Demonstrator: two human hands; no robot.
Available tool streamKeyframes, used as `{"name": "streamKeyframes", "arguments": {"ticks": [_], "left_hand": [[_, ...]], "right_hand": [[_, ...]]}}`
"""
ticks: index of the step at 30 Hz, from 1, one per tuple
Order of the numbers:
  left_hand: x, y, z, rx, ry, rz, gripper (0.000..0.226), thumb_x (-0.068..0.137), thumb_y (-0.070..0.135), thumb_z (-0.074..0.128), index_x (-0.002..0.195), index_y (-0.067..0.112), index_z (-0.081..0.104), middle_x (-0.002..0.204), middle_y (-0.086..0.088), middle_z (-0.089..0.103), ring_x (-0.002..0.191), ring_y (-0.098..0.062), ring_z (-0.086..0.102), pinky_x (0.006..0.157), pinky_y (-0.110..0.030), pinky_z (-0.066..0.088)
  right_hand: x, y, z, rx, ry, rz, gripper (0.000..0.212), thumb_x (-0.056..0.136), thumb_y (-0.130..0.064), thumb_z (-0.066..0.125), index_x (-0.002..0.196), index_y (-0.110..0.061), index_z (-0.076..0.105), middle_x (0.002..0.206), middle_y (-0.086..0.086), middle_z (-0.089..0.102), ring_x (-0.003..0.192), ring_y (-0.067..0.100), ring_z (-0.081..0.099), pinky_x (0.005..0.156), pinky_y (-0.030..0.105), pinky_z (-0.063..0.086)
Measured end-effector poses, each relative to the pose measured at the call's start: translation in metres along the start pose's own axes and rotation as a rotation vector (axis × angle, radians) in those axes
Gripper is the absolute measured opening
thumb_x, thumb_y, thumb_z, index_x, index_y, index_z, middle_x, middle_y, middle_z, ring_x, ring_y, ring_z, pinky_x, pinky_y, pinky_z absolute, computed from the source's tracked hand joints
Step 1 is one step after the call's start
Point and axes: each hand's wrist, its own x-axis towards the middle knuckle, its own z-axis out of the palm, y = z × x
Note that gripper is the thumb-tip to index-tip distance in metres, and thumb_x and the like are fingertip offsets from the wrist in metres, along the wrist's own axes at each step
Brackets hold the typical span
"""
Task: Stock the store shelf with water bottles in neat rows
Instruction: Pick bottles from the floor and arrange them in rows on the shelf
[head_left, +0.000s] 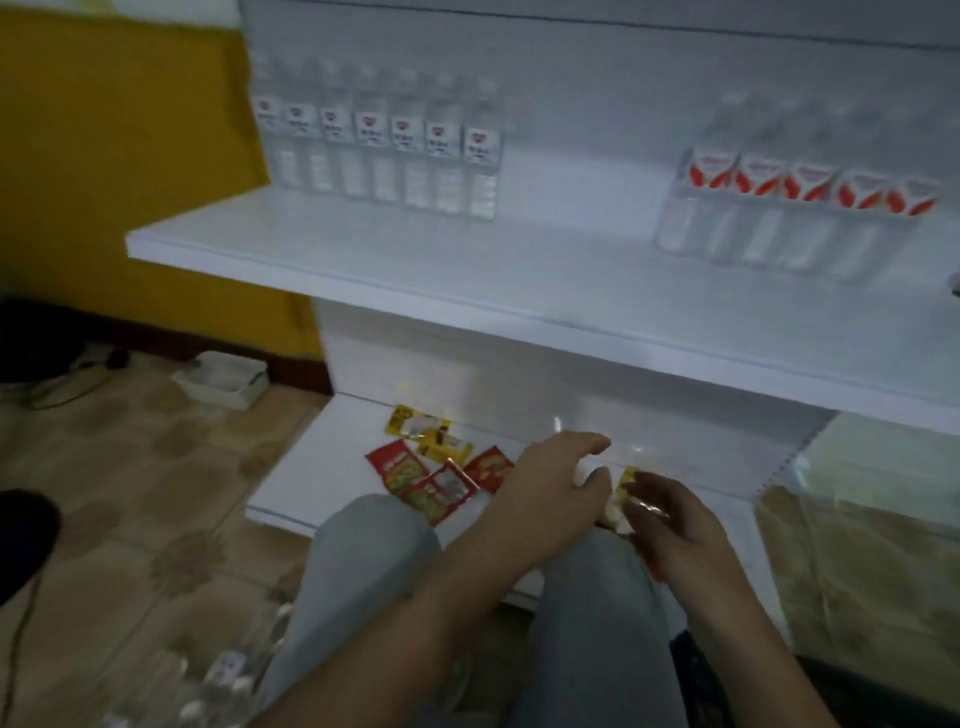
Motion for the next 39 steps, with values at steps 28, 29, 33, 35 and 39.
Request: {"name": "streamKeyframes", "arguments": {"ticks": [28,29,33,35,39], "left_hand": [[-0.123,-0.091,-0.117,0.15,0.763,-0.525,0.035,0.097,0.02,0.046,0.131,0.024,0.054,0.123,0.014,0.055,0.116,-0.002,0.05,0.097,-0.022,0.037],[-0.126,-0.093,-0.115,0.137,0.765,-0.539,0.035,0.097,0.02,0.046,0.131,0.023,0.054,0.122,0.014,0.055,0.115,-0.002,0.05,0.096,-0.021,0.037],[-0.133,-0.118,-0.116,0.101,0.753,-0.616,0.034,0.097,0.022,0.046,0.131,0.024,0.054,0.13,0.01,0.056,0.117,-0.004,0.05,0.096,-0.022,0.037],[-0.129,-0.139,-0.12,0.1,0.725,-0.654,0.035,0.098,0.021,0.046,0.131,0.021,0.054,0.131,0.007,0.056,0.115,-0.005,0.05,0.095,-0.022,0.036],[-0.112,-0.193,-0.129,0.099,0.677,-0.701,0.034,0.098,0.02,0.046,0.131,0.021,0.055,0.132,0.007,0.056,0.112,-0.002,0.048,0.095,-0.021,0.035]], "right_hand": [[0.038,-0.029,0.163,-0.026,-0.838,-0.065,0.03,0.093,-0.019,0.063,0.119,-0.034,0.057,0.121,-0.015,0.06,0.111,0.002,0.055,0.102,0.039,0.048],[0.037,-0.03,0.171,-0.034,-0.87,-0.072,0.03,0.093,-0.021,0.063,0.119,-0.034,0.057,0.121,-0.014,0.06,0.111,0.003,0.055,0.102,0.039,0.049],[0.038,-0.032,0.214,-0.024,-0.937,0.02,0.028,0.092,-0.026,0.064,0.119,-0.033,0.059,0.119,-0.012,0.06,0.112,0.01,0.058,0.1,0.042,0.05],[0.043,-0.028,0.242,-0.022,-0.944,0.097,0.029,0.094,-0.025,0.061,0.123,-0.027,0.058,0.118,-0.007,0.059,0.111,0.014,0.058,0.1,0.042,0.051],[0.064,-0.008,0.307,-0.086,-0.944,0.241,0.031,0.093,-0.022,0.059,0.124,-0.021,0.059,0.12,0.001,0.059,0.111,0.02,0.057,0.101,0.043,0.05]]}}
